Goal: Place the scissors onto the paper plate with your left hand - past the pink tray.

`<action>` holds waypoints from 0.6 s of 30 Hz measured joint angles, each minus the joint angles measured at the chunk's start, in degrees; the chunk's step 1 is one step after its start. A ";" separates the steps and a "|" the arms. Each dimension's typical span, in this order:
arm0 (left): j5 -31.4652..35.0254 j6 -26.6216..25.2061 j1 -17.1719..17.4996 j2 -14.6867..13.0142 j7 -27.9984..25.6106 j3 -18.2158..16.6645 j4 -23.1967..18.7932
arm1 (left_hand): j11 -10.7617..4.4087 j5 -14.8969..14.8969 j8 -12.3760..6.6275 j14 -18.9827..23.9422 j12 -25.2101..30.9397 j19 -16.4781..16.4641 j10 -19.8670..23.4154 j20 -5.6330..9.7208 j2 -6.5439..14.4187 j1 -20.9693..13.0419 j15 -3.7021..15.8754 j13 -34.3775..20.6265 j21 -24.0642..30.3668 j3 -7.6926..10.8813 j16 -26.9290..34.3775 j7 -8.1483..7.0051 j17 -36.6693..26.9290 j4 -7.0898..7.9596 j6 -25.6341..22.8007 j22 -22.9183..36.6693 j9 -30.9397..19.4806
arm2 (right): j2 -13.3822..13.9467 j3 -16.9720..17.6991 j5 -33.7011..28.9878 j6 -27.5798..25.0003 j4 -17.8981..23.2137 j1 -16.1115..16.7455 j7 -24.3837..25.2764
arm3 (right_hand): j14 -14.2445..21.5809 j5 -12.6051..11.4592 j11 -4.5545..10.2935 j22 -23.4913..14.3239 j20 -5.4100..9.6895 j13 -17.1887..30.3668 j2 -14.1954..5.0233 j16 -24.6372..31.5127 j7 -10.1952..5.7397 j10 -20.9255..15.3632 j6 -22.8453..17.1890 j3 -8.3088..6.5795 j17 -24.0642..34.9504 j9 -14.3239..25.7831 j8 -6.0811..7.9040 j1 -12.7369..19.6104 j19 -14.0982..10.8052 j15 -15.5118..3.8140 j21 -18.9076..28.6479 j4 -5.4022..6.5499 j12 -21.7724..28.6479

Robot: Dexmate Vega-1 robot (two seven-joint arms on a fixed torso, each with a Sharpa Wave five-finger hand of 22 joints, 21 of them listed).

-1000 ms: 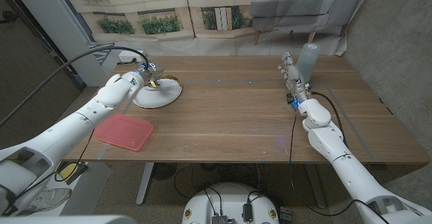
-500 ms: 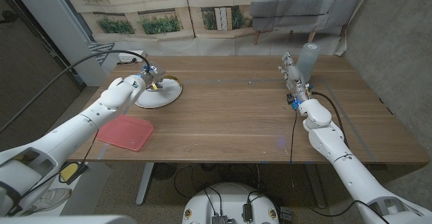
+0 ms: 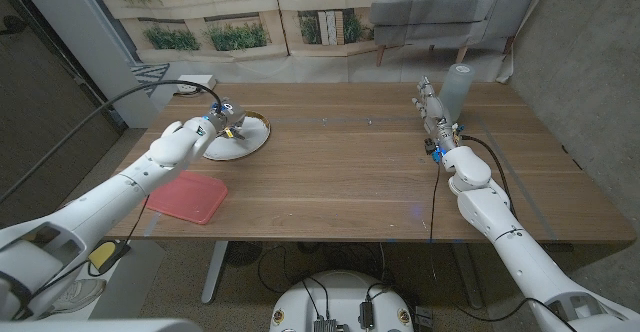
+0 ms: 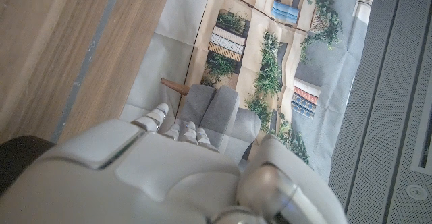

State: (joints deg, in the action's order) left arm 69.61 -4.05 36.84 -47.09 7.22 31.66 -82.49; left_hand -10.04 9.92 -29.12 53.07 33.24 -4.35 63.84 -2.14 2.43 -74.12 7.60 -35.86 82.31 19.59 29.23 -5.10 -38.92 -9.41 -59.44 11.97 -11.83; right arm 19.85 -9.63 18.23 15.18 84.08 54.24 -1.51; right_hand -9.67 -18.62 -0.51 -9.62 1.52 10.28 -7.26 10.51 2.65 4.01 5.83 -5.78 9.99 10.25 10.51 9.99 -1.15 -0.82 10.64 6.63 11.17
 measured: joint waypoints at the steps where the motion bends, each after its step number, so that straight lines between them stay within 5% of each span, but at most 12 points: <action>1: -0.05 0.00 0.03 0.00 -0.02 0.00 0.01 | 0.00 0.00 0.00 0.02 0.00 0.00 0.00 0.00 0.00 0.00 -0.02 0.04 0.00 0.00 0.00 -0.11 0.00 0.00 -0.12 0.00 0.00 | 0.01 0.00 -0.01 -0.02 0.08 0.05 0.03 | 0.00 0.00 0.00 0.00 0.00 0.00 0.00 0.00 0.00 0.00 0.00 0.00 0.00 0.00 0.00 0.00 0.00 0.00 0.00 0.00 0.00; 18: -1.00 -1.30 1.40 -0.10 0.63 0.00 -0.35 | -0.67 0.00 1.10 -0.44 -1.98 0.52 -0.67 0.52 -0.13 0.16 -0.41 -0.24 0.43 -0.26 -1.50 -0.11 -1.03 0.26 -0.50 -0.53 -0.04 | 0.73 0.35 -0.04 -0.41 2.36 1.74 0.85 | 0.00 0.00 0.00 0.00 0.00 0.00 0.00 0.00 0.00 0.00 0.00 0.00 0.00 0.00 0.00 0.00 0.00 0.00 0.00 0.00 0.00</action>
State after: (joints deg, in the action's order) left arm 68.60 -5.35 38.24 -47.19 7.85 31.66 -82.84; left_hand -10.71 9.92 -28.02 52.63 31.26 -3.83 63.18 -1.63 2.30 -73.97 7.19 -36.10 82.74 19.33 27.72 -5.21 -39.95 -9.15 -59.94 11.44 -11.88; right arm 20.58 -9.28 18.20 14.77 86.44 55.98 -0.66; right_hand -9.67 -18.62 -0.50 -9.62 1.52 10.28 -7.26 10.51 2.65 4.02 5.83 -5.78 9.99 10.25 10.51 9.99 -1.15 -0.82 10.64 6.63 11.17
